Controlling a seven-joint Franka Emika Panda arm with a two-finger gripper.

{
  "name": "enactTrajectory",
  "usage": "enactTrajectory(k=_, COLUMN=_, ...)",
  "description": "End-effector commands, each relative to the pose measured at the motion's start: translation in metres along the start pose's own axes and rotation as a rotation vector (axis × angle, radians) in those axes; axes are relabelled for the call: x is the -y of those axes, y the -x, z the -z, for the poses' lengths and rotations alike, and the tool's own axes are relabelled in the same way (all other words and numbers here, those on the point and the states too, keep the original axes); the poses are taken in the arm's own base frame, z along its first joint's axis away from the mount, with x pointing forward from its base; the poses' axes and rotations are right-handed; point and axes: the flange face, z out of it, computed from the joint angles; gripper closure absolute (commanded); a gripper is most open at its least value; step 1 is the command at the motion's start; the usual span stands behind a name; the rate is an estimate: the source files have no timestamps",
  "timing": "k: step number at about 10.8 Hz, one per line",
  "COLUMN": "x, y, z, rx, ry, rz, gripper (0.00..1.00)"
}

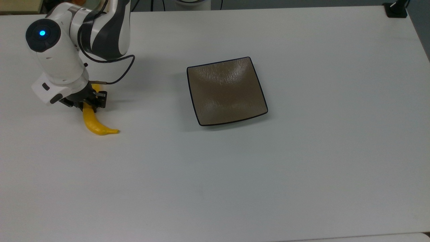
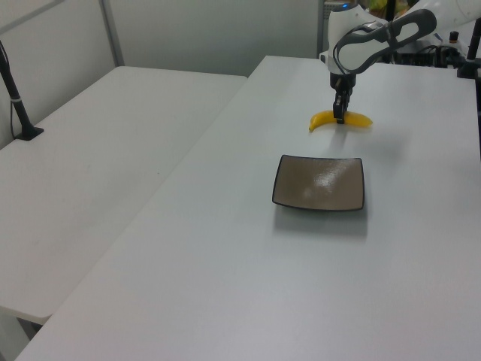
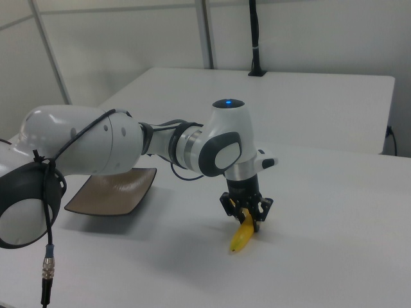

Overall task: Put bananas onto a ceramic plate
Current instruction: 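Lift the held banana and carry it toward the brown plate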

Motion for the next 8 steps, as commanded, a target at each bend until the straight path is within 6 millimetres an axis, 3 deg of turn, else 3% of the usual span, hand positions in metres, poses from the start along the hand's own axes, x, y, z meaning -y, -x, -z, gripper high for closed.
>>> enactTrajectory(k=1, x=0.004, y=0.004, z=0.032, rx=-0.030, ry=0.020, rz=-0.011, gripper=0.94)
enactTrajectory(k=3, x=0.007, y=0.014, z=0.065, rx=-0.002, ry=0.007, rz=-0.006, gripper=0.94)
enactTrajectory(k=8, x=0.070, y=0.034, z=0.166, rx=0.022, ry=-0.137, rz=0.033, gripper=0.94)
